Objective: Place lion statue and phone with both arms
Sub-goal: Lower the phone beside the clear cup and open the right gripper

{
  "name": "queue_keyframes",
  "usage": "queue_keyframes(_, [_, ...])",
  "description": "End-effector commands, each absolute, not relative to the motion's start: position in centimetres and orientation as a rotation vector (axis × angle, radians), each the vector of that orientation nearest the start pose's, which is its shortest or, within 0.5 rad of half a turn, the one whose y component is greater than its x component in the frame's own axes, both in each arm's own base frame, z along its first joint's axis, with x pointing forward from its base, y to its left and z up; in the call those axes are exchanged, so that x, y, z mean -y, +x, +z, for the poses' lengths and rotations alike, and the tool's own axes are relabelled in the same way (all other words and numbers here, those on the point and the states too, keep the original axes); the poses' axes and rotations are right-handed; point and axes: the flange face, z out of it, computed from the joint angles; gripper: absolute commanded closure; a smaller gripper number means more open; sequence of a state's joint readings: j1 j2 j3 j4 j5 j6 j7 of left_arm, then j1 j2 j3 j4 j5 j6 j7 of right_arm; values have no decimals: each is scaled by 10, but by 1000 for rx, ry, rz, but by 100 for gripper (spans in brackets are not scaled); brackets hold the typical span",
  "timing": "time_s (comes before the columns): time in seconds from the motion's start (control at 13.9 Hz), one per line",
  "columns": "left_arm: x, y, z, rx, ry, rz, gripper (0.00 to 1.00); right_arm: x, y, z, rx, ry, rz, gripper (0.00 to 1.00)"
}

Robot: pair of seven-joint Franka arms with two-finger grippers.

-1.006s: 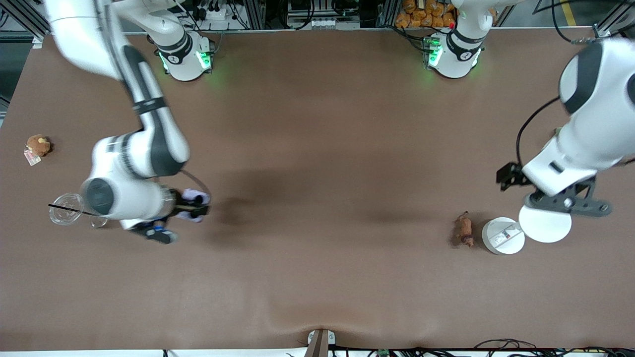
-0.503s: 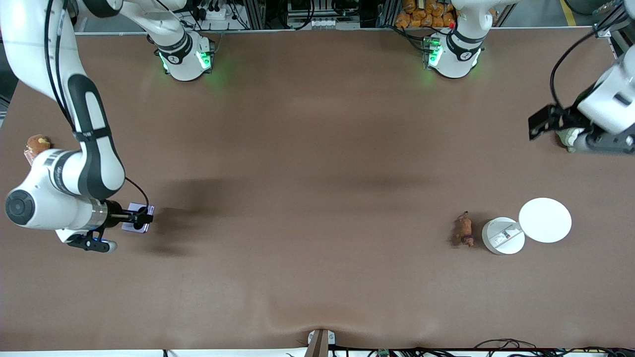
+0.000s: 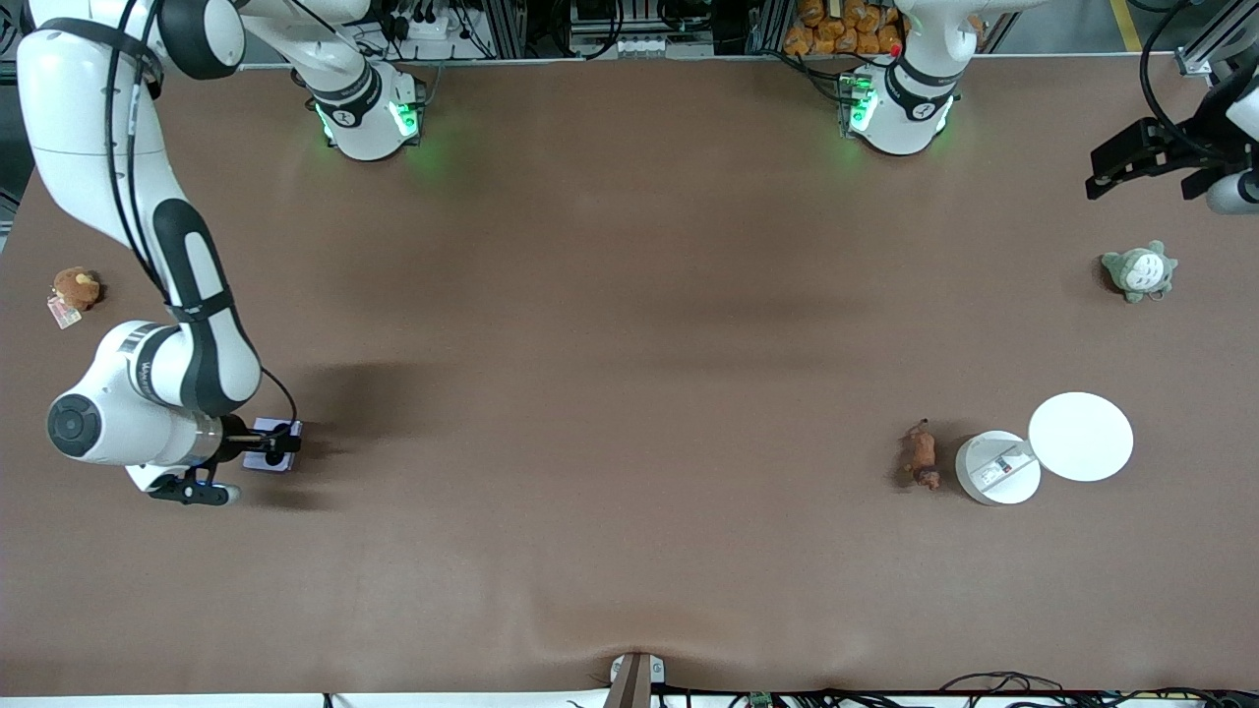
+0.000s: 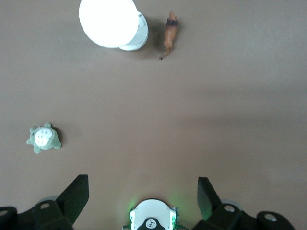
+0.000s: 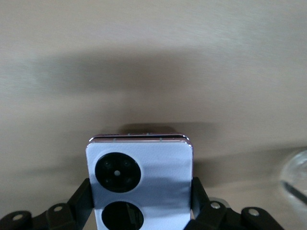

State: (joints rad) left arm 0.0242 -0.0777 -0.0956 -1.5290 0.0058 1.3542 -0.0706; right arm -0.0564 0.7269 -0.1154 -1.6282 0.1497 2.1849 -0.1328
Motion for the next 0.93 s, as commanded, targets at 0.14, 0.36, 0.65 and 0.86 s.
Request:
queue_keyframes(0.14, [50,479,669,44,-3118,154,0,103,649,171,-147,-3050,293,100])
queue_keyframes(0.36, [46,479,668,40,-3119,157,0,103,652,175,-150,-3050,276,1])
queue_keyframes(0.65, [42,492,656,46,-3124,143,0,106,677,214,-146,-3053,195,0])
queue_keyframes(0.86, [32,498,637,74,-3128,96,0,104,696,270,-129,-2992,124,0])
